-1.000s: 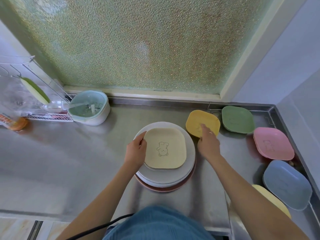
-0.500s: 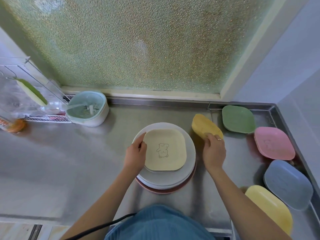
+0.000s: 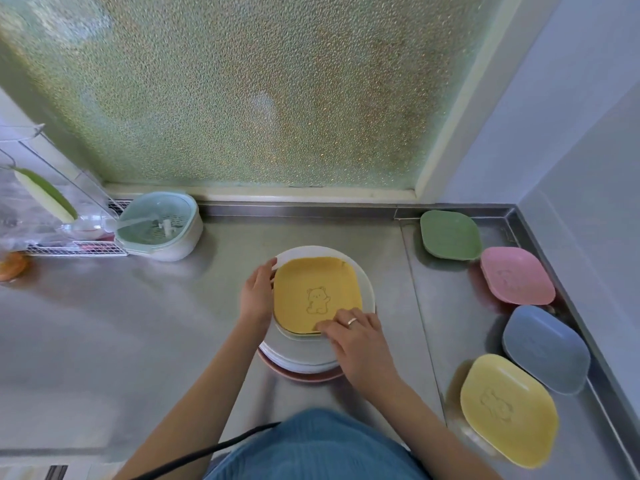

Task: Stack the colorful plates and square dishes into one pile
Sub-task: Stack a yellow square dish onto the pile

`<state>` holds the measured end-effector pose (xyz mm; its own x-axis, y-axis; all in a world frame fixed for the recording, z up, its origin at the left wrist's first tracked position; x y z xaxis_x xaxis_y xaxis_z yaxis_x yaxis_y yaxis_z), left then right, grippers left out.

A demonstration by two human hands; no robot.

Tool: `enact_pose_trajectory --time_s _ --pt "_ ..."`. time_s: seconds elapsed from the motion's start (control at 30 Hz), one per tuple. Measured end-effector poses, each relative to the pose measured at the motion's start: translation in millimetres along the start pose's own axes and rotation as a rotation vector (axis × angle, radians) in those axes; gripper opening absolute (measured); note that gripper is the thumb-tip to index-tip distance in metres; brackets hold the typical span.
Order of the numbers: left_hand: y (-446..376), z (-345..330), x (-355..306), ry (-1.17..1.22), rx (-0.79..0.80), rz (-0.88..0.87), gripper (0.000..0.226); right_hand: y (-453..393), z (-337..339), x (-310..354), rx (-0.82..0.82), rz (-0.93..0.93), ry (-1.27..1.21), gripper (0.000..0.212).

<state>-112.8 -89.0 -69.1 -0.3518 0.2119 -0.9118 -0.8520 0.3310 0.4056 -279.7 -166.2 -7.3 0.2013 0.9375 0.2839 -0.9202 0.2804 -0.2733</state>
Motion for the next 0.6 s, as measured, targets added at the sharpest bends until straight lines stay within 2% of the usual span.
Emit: enact_pose_trajectory --time_s 0.03,0.1,0.23,0.3,0.4,0.53,0.6 --pt "1 -2 -1 -0.034 -0.003 -0.021 0.031 0 0 -3 0.036 -0.015 -0.062 0.016" --pt "5 -4 -4 -0.061 -0.002 -0.077 0.027 -3 -3 -12 0.107 -0.089 -0.185 0.034" --pt "5 -4 -6 -0.141 0.025 -0.148 0.029 -14 -1 -42 0.017 -0.312 -0.231 0.047" --pt "4 -4 -3 -0.218 0.032 -0.164 0.034 -17 -18 -54 0.123 -0.403 -0.246 0.054" --pt "3 -3 -1 -0.336 0.020 -0.191 0.037 -16 -40 -57 0.258 -0.448 -0.279 0.054" --pt "1 -2 1 -0.352 0.033 -0.185 0.038 -17 -40 -61 0.222 -0.442 -0.352 0.055" --pt "0 11 2 -0.401 -0.044 -0.188 0.042 -12 -32 -68 0.166 -0.458 -0.423 0.052"
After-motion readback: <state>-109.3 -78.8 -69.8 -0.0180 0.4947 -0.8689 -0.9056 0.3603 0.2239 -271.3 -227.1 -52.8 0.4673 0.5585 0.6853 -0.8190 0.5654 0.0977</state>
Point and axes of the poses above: each hand's wrist, its own y-axis away from the middle knuckle, its own z-axis out of the back of the hand, x = y × z, the point moved 9 cm from there along -y, towards the middle knuckle, and after that the axes turned 1 degree about z, right-handed, at the moved point
